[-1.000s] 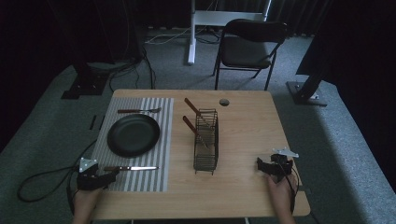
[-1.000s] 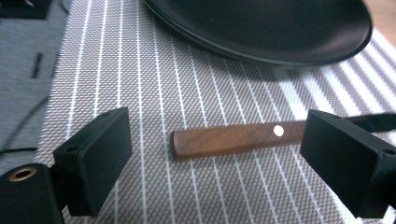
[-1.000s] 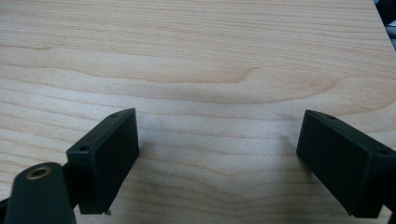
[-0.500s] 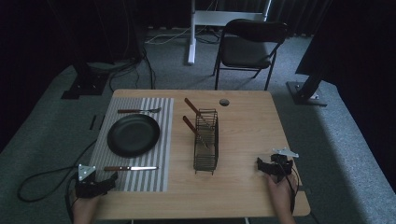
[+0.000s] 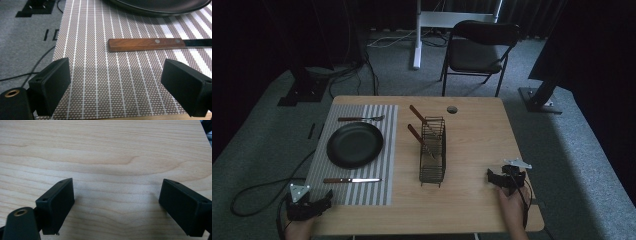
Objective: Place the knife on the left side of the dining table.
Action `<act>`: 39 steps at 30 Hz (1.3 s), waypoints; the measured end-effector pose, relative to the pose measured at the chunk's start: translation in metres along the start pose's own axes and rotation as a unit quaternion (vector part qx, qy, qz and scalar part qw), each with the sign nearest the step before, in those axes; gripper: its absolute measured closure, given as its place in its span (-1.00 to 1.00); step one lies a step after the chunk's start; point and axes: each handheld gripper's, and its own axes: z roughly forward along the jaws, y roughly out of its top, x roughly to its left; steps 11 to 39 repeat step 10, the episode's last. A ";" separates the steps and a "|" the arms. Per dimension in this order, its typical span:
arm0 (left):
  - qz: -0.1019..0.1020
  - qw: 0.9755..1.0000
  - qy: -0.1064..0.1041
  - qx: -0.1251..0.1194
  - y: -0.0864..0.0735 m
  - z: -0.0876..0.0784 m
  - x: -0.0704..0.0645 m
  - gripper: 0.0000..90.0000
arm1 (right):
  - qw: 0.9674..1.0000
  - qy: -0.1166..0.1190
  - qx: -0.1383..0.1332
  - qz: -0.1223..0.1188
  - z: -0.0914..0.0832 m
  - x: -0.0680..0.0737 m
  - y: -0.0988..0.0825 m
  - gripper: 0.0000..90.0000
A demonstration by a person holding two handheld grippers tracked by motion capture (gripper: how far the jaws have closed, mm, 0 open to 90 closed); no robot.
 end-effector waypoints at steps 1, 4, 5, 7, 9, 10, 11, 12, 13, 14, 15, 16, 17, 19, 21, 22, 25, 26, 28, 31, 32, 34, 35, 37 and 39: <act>0.002 1.000 0.000 0.000 0.000 0.000 0.000 -0.78 | 1.000 0.000 0.000 0.000 0.000 0.000 0.000 -0.74; 0.008 1.000 0.000 0.001 0.000 0.000 -0.002 -0.78 | 1.000 0.000 0.000 0.000 0.000 0.000 0.000 -0.74; 0.010 1.000 0.001 0.000 -0.001 0.000 -0.003 -0.78 | 1.000 0.000 0.000 0.000 0.000 0.000 0.000 -0.74; 0.013 1.000 0.001 0.001 -0.001 0.000 -0.004 -0.78 | 1.000 0.000 0.000 0.000 0.000 0.000 0.000 -0.74; 0.012 1.000 0.000 0.001 -0.001 0.000 -0.005 -0.78 | 1.000 0.000 0.000 0.000 0.000 0.000 0.000 -0.74; 0.011 1.000 0.001 -0.001 -0.001 0.001 -0.005 -0.78 | 1.000 0.000 0.000 0.000 0.000 0.000 0.000 -0.74; 0.011 1.000 0.001 -0.001 -0.001 0.001 -0.005 -0.78 | 1.000 0.000 0.000 0.000 0.000 0.000 0.000 -0.74; 0.011 1.000 0.001 -0.001 -0.001 0.001 -0.005 -0.78 | 1.000 0.000 0.000 0.000 0.000 0.000 0.000 -0.74; 0.011 1.000 0.001 -0.001 -0.001 0.001 -0.005 -0.78 | 1.000 0.000 0.000 0.000 0.000 0.000 0.000 -0.74; 0.011 1.000 0.001 -0.001 -0.001 0.001 -0.005 -0.78 | 1.000 0.000 0.000 0.000 0.000 0.000 0.000 -0.74; 0.011 1.000 0.001 -0.001 -0.001 0.001 -0.005 -0.78 | 1.000 0.000 0.000 0.000 0.000 0.000 0.000 -0.74; 0.011 1.000 0.001 -0.001 -0.001 0.001 -0.005 -0.78 | 1.000 0.000 0.000 0.000 0.000 0.000 0.000 -0.74; 0.011 1.000 0.001 -0.001 -0.001 0.001 -0.005 -0.78 | 1.000 0.000 0.000 0.000 0.000 0.000 0.000 -0.74; 0.011 1.000 0.001 -0.001 -0.001 0.001 -0.005 -0.78 | 1.000 0.000 0.000 0.000 0.000 0.000 0.000 -0.74; 0.011 1.000 0.001 -0.001 -0.001 0.001 -0.005 -0.78 | 1.000 0.000 0.000 0.000 0.000 0.000 0.000 -0.74; 0.011 1.000 0.001 -0.001 -0.001 0.001 -0.005 -0.78 | 1.000 0.000 0.000 0.000 0.000 0.000 0.000 -0.74; 0.011 1.000 0.001 -0.001 -0.001 0.001 -0.005 -0.78 | 1.000 0.000 0.000 0.000 0.000 0.000 0.000 -0.74; 0.011 1.000 0.001 -0.001 -0.001 0.001 -0.005 -0.78 | 1.000 0.000 0.000 0.000 0.000 0.000 0.000 -0.74; 0.011 1.000 0.001 -0.001 -0.001 0.001 -0.005 -0.78 | 1.000 0.000 0.000 0.000 0.000 0.000 0.000 -0.74; 0.011 1.000 0.001 -0.001 -0.001 0.001 -0.005 -0.78 | 1.000 0.000 0.000 0.000 0.000 0.000 0.000 -0.74; 0.011 1.000 0.001 -0.001 -0.001 0.001 -0.005 -0.78 | 1.000 0.000 0.000 0.000 0.000 0.000 0.000 -0.74; 0.011 1.000 0.001 -0.001 -0.001 0.001 -0.005 -0.78 | 1.000 0.000 0.000 0.000 0.000 0.000 0.000 -0.74; 0.011 1.000 0.001 -0.001 -0.001 0.001 -0.005 -0.78 | 1.000 0.000 0.000 0.000 0.000 0.000 0.000 -0.74; 0.011 1.000 0.001 -0.001 -0.001 0.001 -0.005 -0.78 | 1.000 0.000 0.000 0.000 0.000 0.000 0.000 -0.74; 0.011 1.000 0.001 -0.001 -0.001 0.001 -0.005 -0.78 | 1.000 0.000 0.000 0.000 0.000 0.000 0.000 -0.74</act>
